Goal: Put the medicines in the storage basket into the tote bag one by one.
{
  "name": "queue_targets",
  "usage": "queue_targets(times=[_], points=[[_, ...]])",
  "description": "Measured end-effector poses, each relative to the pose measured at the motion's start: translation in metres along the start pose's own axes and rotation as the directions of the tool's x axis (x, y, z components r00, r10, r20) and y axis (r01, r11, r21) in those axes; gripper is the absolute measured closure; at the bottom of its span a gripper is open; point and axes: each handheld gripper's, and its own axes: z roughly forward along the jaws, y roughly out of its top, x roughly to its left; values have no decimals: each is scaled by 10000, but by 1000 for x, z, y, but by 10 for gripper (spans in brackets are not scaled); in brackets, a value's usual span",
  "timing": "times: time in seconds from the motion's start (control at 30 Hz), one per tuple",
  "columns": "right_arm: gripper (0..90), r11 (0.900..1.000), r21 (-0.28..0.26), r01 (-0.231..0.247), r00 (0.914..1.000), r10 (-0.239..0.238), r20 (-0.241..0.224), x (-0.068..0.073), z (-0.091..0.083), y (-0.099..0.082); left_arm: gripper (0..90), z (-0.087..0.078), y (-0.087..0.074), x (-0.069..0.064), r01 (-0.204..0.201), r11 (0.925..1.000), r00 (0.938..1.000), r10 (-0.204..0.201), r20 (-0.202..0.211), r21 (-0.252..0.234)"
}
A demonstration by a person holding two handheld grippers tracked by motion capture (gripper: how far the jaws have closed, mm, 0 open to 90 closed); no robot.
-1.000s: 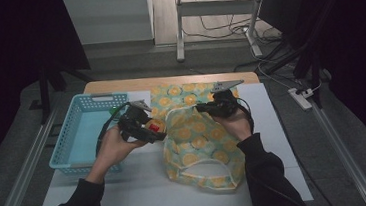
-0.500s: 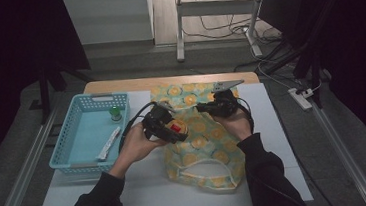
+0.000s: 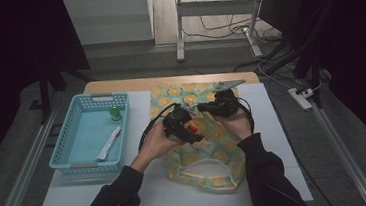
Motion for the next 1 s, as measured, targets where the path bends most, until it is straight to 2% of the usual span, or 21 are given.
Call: queue_targets(times=[0.17, 0.57, 1.0], points=[[900, 10000, 47, -20, 10000, 20, 83, -1, 1, -1, 198, 13, 2, 3, -210, 9998, 9997, 210, -86, -39], [900, 9997, 137, -218, 9992, 213, 349, -11, 3, -7, 198, 45, -5, 11, -575, 9982, 9974, 581, -433, 140], [900, 9994, 245, -263, 9986, 251, 472, -14, 7, -11, 196, 70, -10, 25, -90, 9998, 9980, 99, -618, 151]])
